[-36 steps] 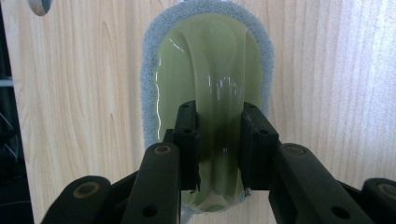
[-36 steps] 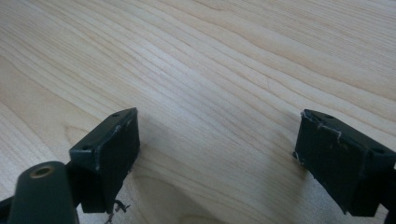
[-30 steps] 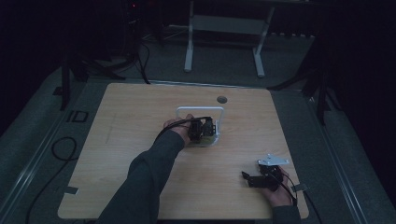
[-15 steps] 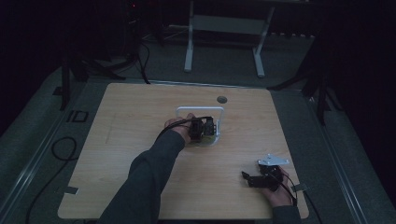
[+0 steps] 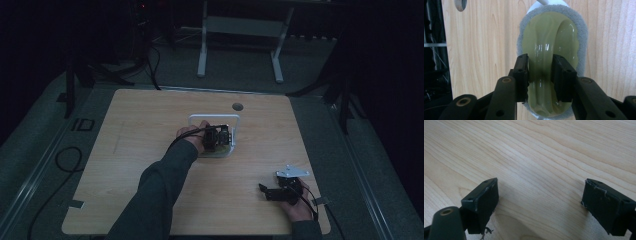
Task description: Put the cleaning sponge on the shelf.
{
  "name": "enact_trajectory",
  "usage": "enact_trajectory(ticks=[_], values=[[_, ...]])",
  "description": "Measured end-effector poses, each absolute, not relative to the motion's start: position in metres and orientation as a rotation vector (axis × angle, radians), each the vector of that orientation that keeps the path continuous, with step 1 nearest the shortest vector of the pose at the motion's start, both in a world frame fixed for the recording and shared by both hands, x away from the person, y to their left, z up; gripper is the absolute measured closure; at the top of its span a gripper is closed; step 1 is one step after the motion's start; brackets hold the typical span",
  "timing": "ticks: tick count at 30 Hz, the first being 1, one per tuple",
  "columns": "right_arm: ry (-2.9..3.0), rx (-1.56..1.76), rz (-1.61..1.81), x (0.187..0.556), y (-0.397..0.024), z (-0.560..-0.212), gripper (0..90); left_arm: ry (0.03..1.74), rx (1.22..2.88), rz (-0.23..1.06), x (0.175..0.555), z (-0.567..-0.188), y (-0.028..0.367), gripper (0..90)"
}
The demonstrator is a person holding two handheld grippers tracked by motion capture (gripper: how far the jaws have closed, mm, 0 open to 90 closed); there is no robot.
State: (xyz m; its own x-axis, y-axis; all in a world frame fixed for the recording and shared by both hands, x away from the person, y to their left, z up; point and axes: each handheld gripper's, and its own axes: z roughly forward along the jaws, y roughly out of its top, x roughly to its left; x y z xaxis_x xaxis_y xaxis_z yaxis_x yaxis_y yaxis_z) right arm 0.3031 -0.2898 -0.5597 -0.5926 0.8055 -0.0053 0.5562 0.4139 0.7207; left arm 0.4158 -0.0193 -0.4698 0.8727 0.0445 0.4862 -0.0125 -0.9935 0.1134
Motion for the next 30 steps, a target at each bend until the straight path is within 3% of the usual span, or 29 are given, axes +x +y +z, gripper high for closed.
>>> enact_trajectory(ticks=[14,30], values=[[2.323,1.172,0.985,0.303,-0.29,-0.56,13.4,0.117,2.896,0.748,0.413,-0.463,-0.016,48.3],[2.322,1.174,0.988,0.303,-0.29,-0.56,13.4,0.129,2.8,0.734,0.397,-0.44,0.0,49.9]])
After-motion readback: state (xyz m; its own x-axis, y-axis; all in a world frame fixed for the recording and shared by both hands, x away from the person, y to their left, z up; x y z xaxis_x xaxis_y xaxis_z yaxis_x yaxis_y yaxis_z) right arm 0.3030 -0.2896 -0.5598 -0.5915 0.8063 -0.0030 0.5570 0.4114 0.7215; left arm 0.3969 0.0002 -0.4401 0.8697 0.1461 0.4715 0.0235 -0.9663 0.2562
